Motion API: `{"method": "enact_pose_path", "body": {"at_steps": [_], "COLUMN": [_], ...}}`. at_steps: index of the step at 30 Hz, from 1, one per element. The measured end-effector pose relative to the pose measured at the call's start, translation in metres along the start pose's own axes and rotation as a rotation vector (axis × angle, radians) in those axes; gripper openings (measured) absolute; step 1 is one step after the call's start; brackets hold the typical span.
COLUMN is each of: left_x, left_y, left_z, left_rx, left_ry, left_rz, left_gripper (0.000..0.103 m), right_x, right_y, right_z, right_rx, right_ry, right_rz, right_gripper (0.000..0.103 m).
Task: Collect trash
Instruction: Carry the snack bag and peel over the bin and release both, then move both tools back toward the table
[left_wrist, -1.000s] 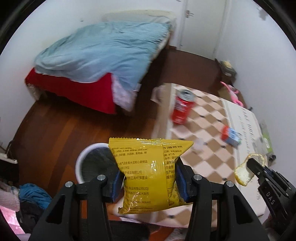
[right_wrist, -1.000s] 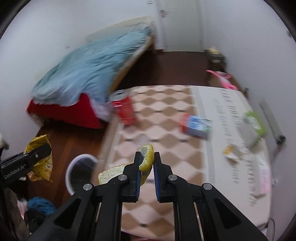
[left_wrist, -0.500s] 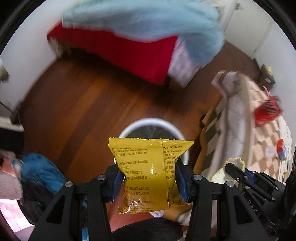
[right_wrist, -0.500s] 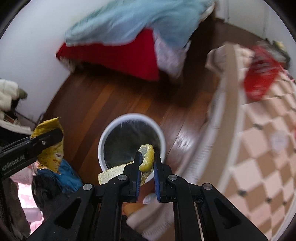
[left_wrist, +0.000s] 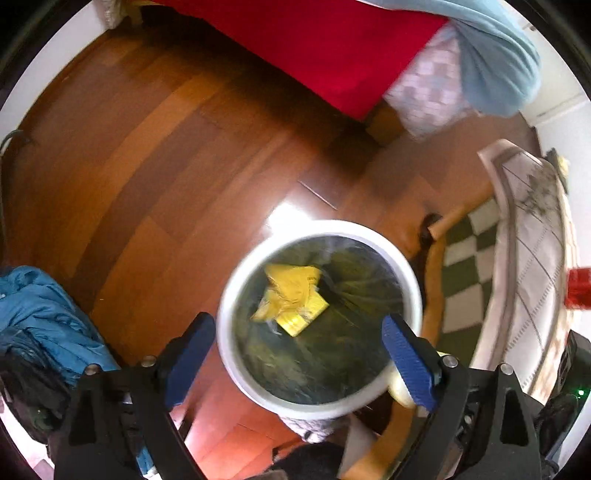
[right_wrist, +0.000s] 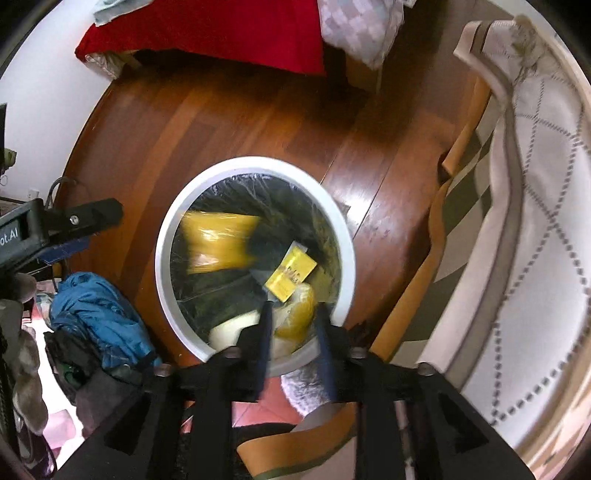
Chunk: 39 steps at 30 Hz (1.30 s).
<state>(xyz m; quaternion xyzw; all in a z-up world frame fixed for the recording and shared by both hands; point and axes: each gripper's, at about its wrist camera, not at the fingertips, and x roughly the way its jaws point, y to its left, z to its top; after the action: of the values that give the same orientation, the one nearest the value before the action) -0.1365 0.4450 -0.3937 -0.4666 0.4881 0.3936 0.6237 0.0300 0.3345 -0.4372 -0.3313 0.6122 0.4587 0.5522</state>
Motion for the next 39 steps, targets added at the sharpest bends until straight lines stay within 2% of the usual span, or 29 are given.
{"method": "enact_pose_path", "body": {"at_steps": [1,5,7,11,14,19,27,39], "left_x": [-0.003,-0.016,-0.024,-0.038,-0.049,-0.076,-0.124,-0.208], "left_y": [0.003,0.009,0.008,0.005,0.001,-0.009,-0.022,-0.043], "left_z": [-0.001,-0.012,-0.024,-0.048,-0.065,-0.087,-0.117,-0.171], "left_rx": [-0.011,-0.004,0.010,0.038,0.058,0.087,0.115,0.127], "left_ry": [-0.007,-0.062,-0.095,-0.133,-0.157,-0.199,-0.281,-0.417], "left_rz": [0.007,0.089,0.155,0.216,0.241,0.239,0.247,0.199], "left_gripper": [0.092,0.093,0.093,0.093,0.093,0.093,0.093,0.093], "right_x": [0.001,0.000,-0.005,-0.015,-0.029,-0.059,-0.115,-0.217], "right_y": [0.001,0.003,0.005,0.012,0.013,0.014,0.013,0.015], "right_z": [0.002,-0.002,-0.005,-0.016,-0.025,-0.044,-0.077,-0.134], "right_rx": [0.000,-0.017,-0.037,-0.087,-0.101,-0.104,-0.075,-0.085], "right_ry": [0.002,0.003,-0.001,-0.015,-0.045,-0.102,-0.203,-0.387], "right_rz": [0.003,0.004,-0.019,-0.090,-0.125,-0.142,-0.136,-0.090], "right_gripper": [0.054,0.066,0.086,0.100,0.101,0.101,0.101,0.101]}}
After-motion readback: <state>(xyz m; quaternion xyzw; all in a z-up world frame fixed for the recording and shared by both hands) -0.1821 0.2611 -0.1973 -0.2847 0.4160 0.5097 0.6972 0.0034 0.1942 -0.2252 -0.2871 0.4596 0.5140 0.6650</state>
